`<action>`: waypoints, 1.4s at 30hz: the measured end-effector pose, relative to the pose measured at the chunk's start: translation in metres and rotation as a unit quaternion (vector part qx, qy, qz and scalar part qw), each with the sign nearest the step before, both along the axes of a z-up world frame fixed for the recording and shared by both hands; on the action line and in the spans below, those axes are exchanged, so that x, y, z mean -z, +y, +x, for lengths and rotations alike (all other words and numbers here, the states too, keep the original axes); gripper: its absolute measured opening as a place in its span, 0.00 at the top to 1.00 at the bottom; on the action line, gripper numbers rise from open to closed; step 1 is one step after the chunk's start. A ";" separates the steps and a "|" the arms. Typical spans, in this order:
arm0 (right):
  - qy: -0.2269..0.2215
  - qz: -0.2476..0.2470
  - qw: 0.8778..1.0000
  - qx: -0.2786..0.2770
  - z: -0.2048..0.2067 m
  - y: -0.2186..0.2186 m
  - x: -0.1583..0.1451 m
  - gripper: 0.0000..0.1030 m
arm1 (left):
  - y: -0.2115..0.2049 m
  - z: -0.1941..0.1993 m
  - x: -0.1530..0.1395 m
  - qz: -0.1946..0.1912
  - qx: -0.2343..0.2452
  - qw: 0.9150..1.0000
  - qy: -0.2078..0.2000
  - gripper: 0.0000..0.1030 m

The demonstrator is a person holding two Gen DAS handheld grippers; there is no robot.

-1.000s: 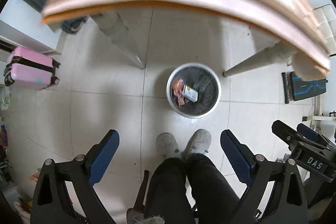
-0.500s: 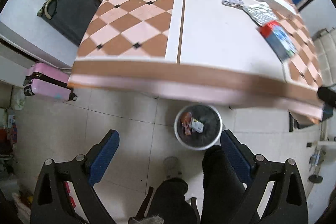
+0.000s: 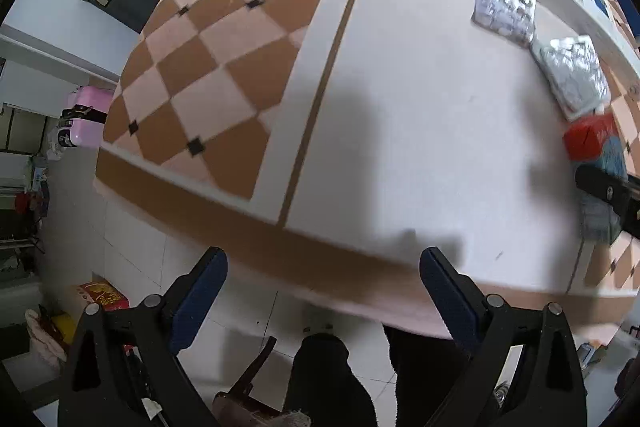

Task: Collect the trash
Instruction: 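Move both tools back over the table toward the remaining items, then grasp the DHA Pure Milk carton with the right tool while the left tool grasps a blister pack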

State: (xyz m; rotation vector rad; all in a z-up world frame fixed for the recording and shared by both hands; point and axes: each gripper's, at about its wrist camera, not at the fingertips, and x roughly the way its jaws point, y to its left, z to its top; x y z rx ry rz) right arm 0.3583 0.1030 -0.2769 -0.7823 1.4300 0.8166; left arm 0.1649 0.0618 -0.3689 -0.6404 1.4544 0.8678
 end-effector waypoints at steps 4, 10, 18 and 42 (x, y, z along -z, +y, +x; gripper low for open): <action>0.013 0.026 0.999 0.038 0.033 -0.018 -0.027 0.43 | 0.014 0.038 -0.014 -0.003 0.005 1.000 -0.024 0.05; 0.005 0.043 0.988 0.149 0.119 -0.062 -0.050 0.43 | 0.048 0.109 -0.012 -0.035 0.024 0.997 -0.071 0.05; -0.003 0.041 0.973 0.226 0.185 -0.083 -0.041 0.43 | 0.075 0.177 0.017 -0.044 0.083 0.994 -0.054 0.17; -0.013 0.071 0.974 0.215 0.143 -0.052 -0.047 0.44 | 0.047 0.146 -0.019 -0.034 0.072 0.993 -0.091 0.61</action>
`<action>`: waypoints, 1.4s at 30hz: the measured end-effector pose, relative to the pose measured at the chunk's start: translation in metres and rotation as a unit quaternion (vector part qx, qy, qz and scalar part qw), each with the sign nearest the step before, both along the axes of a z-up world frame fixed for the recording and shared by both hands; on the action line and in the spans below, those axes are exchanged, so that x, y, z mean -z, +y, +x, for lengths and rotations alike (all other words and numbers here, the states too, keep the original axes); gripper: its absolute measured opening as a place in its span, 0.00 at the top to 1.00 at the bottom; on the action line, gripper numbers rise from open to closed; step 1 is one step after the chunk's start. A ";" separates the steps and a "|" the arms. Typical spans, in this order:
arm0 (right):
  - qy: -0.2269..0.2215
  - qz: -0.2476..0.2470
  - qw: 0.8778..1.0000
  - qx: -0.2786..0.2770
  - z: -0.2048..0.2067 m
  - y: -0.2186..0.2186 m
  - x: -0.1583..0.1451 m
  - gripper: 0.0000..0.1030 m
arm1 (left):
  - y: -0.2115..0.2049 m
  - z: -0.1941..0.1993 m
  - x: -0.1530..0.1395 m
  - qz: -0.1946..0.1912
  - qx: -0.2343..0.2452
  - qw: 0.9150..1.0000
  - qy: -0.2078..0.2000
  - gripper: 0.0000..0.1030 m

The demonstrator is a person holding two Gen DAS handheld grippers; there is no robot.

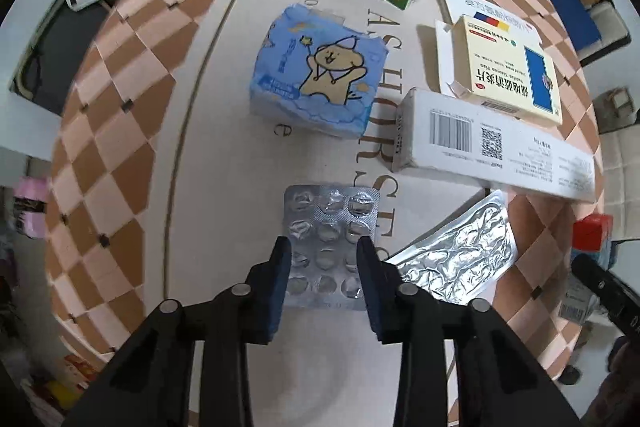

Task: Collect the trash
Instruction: 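Grasp the DHA Pure Milk carton with the right tool while the left tool grasps a blister pack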

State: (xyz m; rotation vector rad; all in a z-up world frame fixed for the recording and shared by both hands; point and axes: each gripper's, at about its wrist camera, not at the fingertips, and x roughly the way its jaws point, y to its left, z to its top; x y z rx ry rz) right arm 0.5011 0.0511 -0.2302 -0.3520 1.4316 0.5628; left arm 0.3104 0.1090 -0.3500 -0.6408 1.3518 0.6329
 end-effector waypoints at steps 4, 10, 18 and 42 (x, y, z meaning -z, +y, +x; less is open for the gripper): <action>0.005 -0.001 1.000 0.008 -0.002 0.000 0.004 0.44 | 0.005 0.004 0.018 -0.039 0.004 0.999 -0.011 0.30; -0.001 -0.002 1.000 0.013 0.007 0.001 0.007 0.43 | -0.006 0.024 0.026 -0.001 0.022 0.999 0.023 0.26; -0.003 0.004 1.000 0.017 0.007 0.000 0.007 0.44 | -0.004 0.023 0.021 0.012 0.025 0.999 0.024 0.50; -0.056 0.054 0.997 0.009 -0.207 -0.075 -0.043 0.44 | -0.100 -0.149 -0.115 0.045 0.082 0.989 -0.113 0.50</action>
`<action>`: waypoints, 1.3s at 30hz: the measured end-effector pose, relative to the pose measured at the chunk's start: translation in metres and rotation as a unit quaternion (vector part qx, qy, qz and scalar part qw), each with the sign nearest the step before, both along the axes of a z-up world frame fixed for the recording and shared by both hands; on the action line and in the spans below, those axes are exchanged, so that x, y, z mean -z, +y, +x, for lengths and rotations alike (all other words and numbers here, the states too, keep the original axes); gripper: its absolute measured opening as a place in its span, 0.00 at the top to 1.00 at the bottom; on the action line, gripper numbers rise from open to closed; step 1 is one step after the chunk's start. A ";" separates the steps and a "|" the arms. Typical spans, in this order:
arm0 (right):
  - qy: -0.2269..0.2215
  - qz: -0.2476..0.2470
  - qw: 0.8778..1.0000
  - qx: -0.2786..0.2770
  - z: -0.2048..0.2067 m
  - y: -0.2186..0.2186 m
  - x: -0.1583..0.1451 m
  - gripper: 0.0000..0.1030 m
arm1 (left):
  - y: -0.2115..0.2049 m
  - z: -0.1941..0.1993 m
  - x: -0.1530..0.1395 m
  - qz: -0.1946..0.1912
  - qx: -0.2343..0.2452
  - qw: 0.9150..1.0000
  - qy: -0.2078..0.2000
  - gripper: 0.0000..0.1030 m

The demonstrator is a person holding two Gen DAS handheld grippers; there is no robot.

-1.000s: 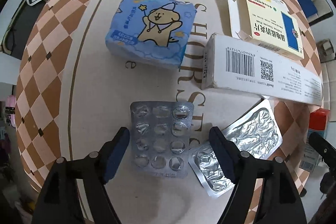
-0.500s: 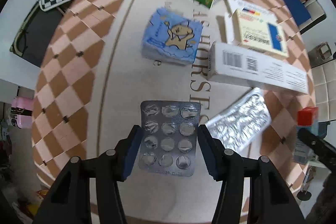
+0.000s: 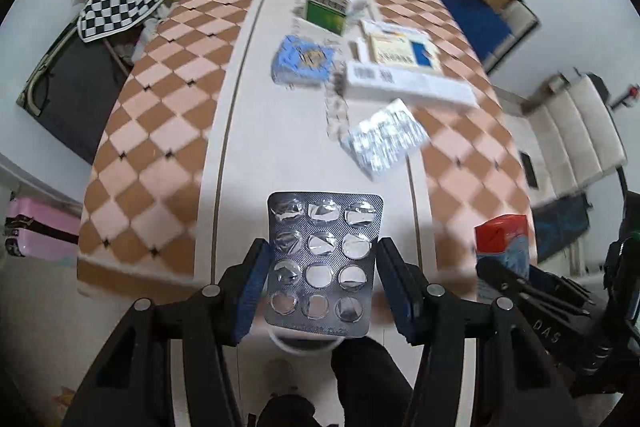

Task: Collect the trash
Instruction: 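Grasp the DHA Pure Milk carton with the right tool while the left tool grasps a blister pack, then carry both items over the trash bin and open both tools to drop them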

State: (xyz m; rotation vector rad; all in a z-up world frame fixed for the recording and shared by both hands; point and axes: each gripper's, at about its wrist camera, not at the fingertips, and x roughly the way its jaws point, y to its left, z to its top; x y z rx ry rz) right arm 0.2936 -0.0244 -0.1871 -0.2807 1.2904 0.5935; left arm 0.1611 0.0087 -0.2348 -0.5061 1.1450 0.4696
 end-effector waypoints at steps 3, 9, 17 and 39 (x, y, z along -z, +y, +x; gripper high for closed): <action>0.012 -0.001 1.000 0.021 -0.049 -0.034 0.007 0.44 | -0.021 -0.038 0.010 -0.019 0.020 1.000 -0.001 0.50; 0.068 -0.034 0.995 0.063 -0.126 -0.095 0.067 0.44 | -0.052 -0.099 0.078 -0.101 0.029 0.994 0.040 0.50; 0.132 -0.044 0.984 0.109 -0.146 -0.132 0.209 0.44 | -0.047 -0.117 0.250 -0.227 -0.029 0.971 0.075 0.49; 0.140 -0.042 0.985 0.093 -0.101 -0.106 0.444 0.01 | -0.040 -0.121 0.403 -0.079 -0.023 0.983 0.161 0.04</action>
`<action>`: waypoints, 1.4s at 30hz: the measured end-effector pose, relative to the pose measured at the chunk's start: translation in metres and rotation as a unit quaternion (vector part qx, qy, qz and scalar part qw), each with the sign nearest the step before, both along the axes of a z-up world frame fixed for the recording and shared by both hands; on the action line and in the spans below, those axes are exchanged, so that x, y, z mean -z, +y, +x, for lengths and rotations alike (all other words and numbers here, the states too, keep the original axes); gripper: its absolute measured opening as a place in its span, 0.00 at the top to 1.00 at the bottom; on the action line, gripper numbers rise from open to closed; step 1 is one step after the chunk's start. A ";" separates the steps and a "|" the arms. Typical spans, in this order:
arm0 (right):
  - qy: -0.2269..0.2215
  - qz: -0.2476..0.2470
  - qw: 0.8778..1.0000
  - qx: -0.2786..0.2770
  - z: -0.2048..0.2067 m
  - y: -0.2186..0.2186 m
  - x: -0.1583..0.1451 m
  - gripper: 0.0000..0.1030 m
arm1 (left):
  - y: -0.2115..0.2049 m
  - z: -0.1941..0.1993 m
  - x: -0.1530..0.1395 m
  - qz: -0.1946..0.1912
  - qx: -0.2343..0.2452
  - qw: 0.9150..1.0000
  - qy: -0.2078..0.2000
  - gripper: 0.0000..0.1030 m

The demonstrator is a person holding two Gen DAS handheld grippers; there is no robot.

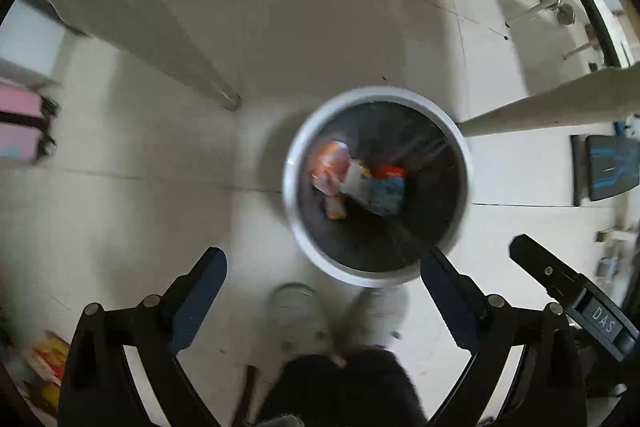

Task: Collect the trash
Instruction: 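Carry both items over the trash bin and open both tools to drop them, then move both tools back over the table toward the remaining items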

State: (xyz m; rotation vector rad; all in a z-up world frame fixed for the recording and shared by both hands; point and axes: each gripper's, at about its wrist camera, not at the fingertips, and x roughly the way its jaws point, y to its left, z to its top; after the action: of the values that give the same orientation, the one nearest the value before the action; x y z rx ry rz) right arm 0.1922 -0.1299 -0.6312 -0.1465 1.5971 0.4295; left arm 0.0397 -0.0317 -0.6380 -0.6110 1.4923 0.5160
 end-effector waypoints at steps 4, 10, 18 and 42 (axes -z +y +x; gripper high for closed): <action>-0.032 -0.053 0.998 -0.032 -0.004 0.005 -0.018 0.01 | -0.003 -0.003 -0.021 0.030 0.019 0.999 0.005 0.04; -0.055 -0.083 0.993 -0.058 -0.013 0.004 -0.061 0.01 | -0.001 -0.012 -0.055 0.036 0.022 0.999 0.006 0.04; -0.071 -0.085 0.990 -0.091 -0.036 0.011 -0.149 0.01 | -0.014 -0.019 -0.114 0.028 0.024 0.999 -0.006 0.04; -0.141 0.019 0.985 -0.094 -0.028 0.061 -0.469 0.01 | 0.025 -0.004 -0.366 0.128 -0.010 0.988 -0.086 0.04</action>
State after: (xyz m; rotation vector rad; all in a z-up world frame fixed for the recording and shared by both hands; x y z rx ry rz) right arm 0.1639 -0.0691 -0.1626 -0.3168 1.2995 0.5585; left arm 0.0357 -0.0069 -0.2724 -0.4557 1.2335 0.6423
